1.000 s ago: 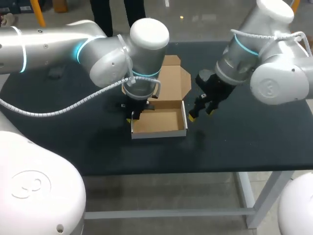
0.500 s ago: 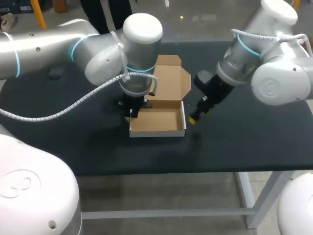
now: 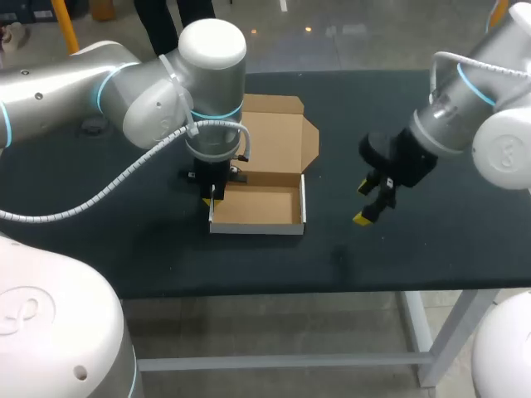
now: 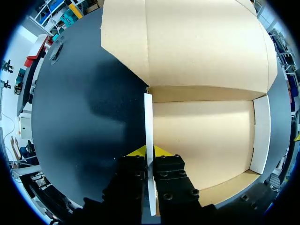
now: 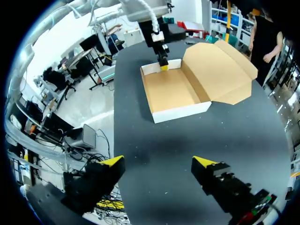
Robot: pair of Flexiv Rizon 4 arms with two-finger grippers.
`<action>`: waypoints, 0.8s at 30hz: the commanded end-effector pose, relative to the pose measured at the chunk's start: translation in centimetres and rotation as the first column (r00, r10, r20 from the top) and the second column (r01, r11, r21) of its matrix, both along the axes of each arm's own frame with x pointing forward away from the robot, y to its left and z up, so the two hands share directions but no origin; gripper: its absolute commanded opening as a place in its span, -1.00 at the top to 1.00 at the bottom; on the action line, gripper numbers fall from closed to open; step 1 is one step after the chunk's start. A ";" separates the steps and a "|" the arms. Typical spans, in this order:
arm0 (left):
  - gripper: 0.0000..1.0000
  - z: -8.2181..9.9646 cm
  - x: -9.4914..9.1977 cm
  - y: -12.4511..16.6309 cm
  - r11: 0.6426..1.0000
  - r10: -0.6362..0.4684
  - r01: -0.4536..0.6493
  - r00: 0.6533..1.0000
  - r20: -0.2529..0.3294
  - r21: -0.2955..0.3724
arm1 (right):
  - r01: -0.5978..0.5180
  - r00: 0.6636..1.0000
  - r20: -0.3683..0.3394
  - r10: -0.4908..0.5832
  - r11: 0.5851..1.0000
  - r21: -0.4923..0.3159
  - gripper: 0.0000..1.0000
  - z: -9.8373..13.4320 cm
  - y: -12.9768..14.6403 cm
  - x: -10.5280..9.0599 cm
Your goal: Assemble the packaging by folding the flat box into shape, placing the metal phone stand inside, and closing the box properly
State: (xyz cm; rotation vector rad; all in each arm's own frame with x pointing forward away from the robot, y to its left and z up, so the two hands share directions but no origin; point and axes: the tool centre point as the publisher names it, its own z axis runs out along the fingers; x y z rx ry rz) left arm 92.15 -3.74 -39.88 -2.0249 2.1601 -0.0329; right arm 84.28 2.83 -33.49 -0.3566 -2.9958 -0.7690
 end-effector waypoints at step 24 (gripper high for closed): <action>1.00 -1.0 0.5 1.0 0.966 0.022 -0.036 0.998 0.055 0.255 | -0.131 0.983 0.141 0.117 0.987 0.090 -1.00 -0.2 -2.2 -2.7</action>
